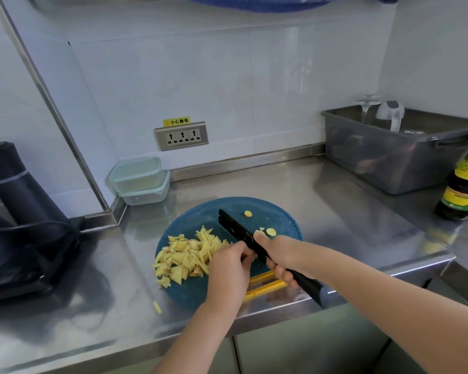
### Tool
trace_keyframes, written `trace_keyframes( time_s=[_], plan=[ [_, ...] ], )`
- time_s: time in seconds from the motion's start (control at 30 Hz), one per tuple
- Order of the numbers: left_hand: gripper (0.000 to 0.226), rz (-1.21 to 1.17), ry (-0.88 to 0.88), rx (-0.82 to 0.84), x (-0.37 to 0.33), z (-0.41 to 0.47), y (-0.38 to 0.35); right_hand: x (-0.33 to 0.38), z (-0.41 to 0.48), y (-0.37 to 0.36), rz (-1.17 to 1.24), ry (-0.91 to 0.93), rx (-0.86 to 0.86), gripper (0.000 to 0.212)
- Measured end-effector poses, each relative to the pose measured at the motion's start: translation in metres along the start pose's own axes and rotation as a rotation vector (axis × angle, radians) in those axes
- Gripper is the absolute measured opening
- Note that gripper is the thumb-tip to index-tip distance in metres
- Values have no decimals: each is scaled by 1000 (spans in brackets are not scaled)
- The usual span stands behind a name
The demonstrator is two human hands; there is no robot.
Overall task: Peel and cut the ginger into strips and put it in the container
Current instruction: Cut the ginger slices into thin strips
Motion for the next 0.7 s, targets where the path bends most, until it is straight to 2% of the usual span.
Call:
trace_keyframes(
  time_s=[0.13, 0.27, 0.5, 0.7],
  plan=[
    [9, 15, 9, 19, -2, -1, 1, -1, 2, -6, 132, -57, -26, 57],
    [7, -18, 50, 19, -2, -2, 3, -13, 2, -6, 379, -15, 57, 61],
    [7, -4, 77, 5, 1, -3, 3, -8, -11, 13, 267, 88, 75, 59],
    [6, 11, 80, 7, 3, -4, 2, -11, -13, 11, 199, 85, 103, 59]
  ],
)
Point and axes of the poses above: each hand's wrist, its own z-axis towards the middle knuckle, its own y-axis out of the back of the hand, x = y × z, the point moved 10 cm from there along z, towards the middle knuckle, and after that the axes turned 8 degrees about -x, right-handed, at the moved point
